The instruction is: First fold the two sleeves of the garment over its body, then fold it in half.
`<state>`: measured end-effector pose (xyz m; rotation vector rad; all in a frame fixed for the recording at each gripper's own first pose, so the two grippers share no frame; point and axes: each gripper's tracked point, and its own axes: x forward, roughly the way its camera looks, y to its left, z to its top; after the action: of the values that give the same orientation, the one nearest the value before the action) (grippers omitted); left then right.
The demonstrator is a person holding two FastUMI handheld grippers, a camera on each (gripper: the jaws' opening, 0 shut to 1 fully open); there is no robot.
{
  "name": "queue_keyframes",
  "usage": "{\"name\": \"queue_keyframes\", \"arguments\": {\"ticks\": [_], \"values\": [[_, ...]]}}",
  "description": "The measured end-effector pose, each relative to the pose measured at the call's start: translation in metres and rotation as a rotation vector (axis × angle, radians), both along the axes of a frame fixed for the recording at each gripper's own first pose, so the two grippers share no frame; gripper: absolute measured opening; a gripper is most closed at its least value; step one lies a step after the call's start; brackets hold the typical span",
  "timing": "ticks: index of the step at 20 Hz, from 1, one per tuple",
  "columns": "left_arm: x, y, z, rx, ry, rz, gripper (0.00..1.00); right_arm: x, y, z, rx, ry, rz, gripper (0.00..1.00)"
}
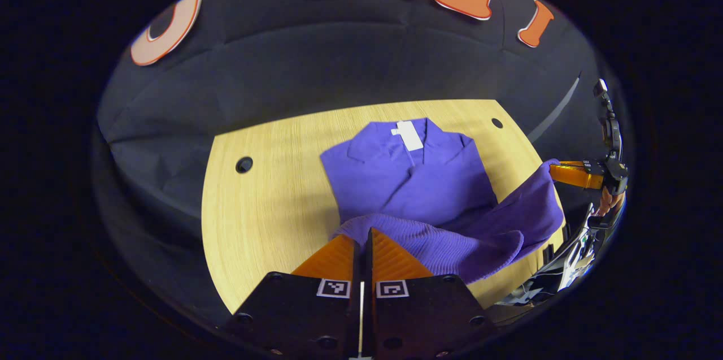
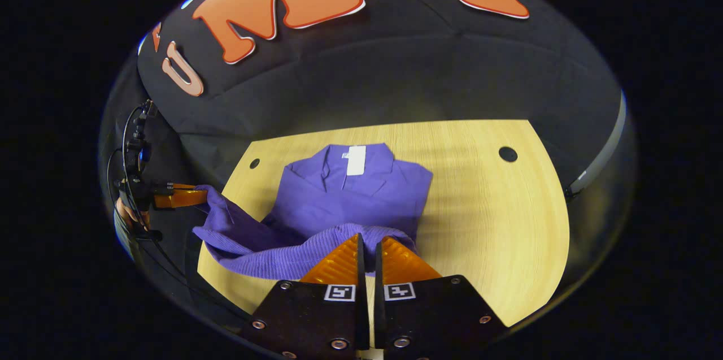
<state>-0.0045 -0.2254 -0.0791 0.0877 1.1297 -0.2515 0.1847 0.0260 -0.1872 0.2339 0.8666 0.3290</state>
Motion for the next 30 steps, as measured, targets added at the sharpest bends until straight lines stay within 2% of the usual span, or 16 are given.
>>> {"name": "queue_keyframes", "arguments": {"ticks": [6, 9, 11, 12, 13, 14, 16, 20, 21, 22, 23, 24, 26, 27, 28, 30], "values": [[0.088, -0.009, -0.007, 0.067, -0.043, -0.008, 0.02, 0.082, -0.007, -0.003, -0.030, -0.012, -0.001, 0.04], [0.136, -0.002, -0.014, 0.138, -0.117, 0.026, 0.02, 0.125, -0.018, -0.016, -0.068, 0.001, -0.034, 0.04], [0.160, -0.001, -0.016, 0.177, -0.191, 0.075, 0.08, 0.154, -0.022, -0.011, -0.055, -0.035, -0.084, 0.12], [0.176, 0.000, -0.016, 0.197, -0.257, 0.100, 0.12, 0.169, -0.026, -0.008, -0.053, -0.061, -0.115, 0.11], [0.191, 0.002, -0.008, 0.209, -0.335, 0.122, 0.13, 0.179, -0.029, -0.001, -0.040, -0.080, -0.140, 0.28], [0.204, 0.002, 0.005, 0.203, -0.409, 0.153, 0.28, 0.180, -0.032, 0.000, -0.028, -0.091, -0.165, 0.31], [0.207, -0.006, 0.020, 0.168, -0.481, 0.180, 0.33, 0.174, -0.041, 0.003, -0.043, -0.105, -0.188, 0.38], [0.194, 0.002, 0.044, 0.165, -0.530, 0.215, 0.39, 0.160, -0.058, 0.016, -0.104, -0.177, -0.184, 0.42], [0.192, 0.004, 0.054, 0.153, -0.555, 0.222, 0.44, 0.155, -0.059, 0.022, -0.099, -0.196, -0.184, 0.45], [0.187, 0.004, 0.061, 0.140, -0.573, 0.229, 0.46, 0.149, -0.061, 0.029, -0.101, -0.215, -0.192, 0.54], [0.182, 0.004, 0.071, 0.123, -0.595, 0.227, 0.53, 0.143, -0.065, 0.036, -0.110, -0.231, -0.195, 0.59], [0.175, 0.002, 0.079, 0.110, -0.612, 0.225, 0.65, 0.137, -0.068, 0.044, -0.121, -0.253, -0.202, 0.68], [0.162, 0.000, 0.094, 0.095, -0.646, 0.220, 0.87, 0.125, -0.071, 0.064, -0.137, -0.305, -0.214, 0.80], [0.155, -0.003, 0.103, 0.086, -0.661, 0.214, 0.96, 0.119, -0.072, 0.073, -0.144, -0.330, -0.219, 0.82], [0.145, -0.006, 0.110, 0.077, -0.674, 0.211, 0.97, 0.112, -0.071, 0.083, -0.147, -0.349, -0.223, 0.88], [0.129, -0.012, 0.126, 0.049, -0.703, 0.211, 0.98, 0.097, -0.070, 0.102, -0.145, -0.395, -0.237, 0.93]]}}
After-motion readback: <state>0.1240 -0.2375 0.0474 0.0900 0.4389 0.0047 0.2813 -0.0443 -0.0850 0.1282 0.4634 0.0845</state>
